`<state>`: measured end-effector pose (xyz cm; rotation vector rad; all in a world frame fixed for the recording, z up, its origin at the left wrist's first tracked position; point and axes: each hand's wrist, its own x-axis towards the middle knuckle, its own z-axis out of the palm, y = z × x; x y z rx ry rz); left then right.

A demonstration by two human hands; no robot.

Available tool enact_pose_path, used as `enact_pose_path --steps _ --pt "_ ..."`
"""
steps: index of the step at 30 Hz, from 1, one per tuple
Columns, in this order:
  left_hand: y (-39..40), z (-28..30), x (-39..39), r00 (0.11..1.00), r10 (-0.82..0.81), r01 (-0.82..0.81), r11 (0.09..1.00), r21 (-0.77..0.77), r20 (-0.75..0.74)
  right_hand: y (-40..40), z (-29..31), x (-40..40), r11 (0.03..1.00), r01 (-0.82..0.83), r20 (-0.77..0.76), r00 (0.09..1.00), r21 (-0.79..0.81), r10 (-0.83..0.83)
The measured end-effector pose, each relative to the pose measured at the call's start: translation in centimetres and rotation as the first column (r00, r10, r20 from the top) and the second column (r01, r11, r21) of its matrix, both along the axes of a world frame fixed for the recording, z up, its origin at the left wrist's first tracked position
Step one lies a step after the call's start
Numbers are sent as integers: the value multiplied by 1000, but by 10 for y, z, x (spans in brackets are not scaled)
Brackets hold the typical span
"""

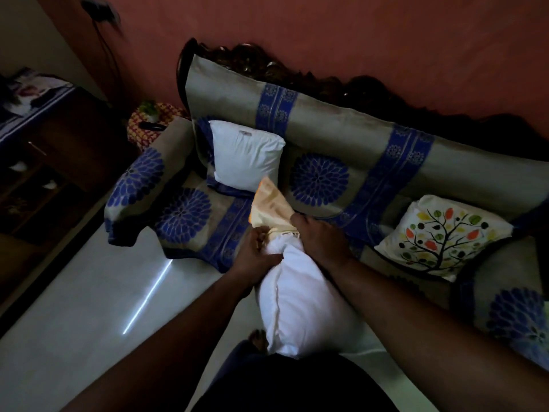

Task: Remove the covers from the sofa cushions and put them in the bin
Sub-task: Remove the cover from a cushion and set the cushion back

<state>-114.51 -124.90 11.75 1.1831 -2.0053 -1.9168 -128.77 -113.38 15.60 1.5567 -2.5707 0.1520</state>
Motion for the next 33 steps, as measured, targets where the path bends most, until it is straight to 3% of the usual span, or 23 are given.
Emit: enact_pose_path --steps 2,5,12,15,18,22,28,33 --pt "2 3 -4 997 -79 79 995 -63 6 -3 1 -1 996 30 21 999 -84 -28" --pt "13 2 -6 987 -157 159 981 -113 28 -7 9 0 976 65 218 976 -208 -19" --pt "12 8 -14 994 -49 83 926 -369 101 -4 20 15 982 -127 220 963 -141 156" --pt "7 18 -16 993 24 44 840 -540 118 5 21 13 990 -87 341 932 -111 120" --pt "9 9 -6 997 75 -50 763 -645 11 13 23 14 1000 3 482 876 -19 7" --pt "25 16 4 977 155 -212 798 -565 -147 19 18 20 999 39 533 845 26 -47" --pt "3 29 -16 967 234 -135 799 -586 96 1 26 8 988 152 560 815 41 -149" --pt "-28 61 -36 954 282 -184 817 -546 100 -20 59 2 915 402 729 625 5 -279"
